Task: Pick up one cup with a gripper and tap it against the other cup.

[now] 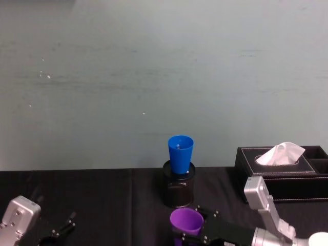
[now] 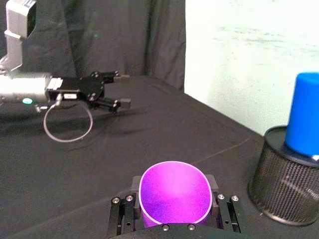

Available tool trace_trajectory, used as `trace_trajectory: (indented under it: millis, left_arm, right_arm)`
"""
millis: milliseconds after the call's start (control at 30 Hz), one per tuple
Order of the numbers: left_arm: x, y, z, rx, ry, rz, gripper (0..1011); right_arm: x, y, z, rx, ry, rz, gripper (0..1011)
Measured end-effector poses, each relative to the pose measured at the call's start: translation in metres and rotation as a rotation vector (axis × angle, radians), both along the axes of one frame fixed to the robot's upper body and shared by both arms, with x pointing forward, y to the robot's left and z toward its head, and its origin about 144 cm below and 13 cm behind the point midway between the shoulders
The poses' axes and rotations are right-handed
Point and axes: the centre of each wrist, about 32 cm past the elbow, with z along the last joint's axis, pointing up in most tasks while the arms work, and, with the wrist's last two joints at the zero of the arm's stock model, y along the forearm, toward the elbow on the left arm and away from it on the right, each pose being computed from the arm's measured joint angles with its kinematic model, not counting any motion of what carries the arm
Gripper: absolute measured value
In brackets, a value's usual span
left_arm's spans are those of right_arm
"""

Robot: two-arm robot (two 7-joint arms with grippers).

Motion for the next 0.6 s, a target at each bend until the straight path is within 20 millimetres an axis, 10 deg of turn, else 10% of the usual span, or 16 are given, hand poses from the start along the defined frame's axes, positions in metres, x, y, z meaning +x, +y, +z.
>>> trace_trajectory:
  millis: [600]
  left_arm:
    - [0.0, 0.0, 0.0, 0.0, 0.0, 0.0, 1000]
  right_arm:
    - [0.045, 0.001, 0.058, -0.01, -0.032, -0.044, 751]
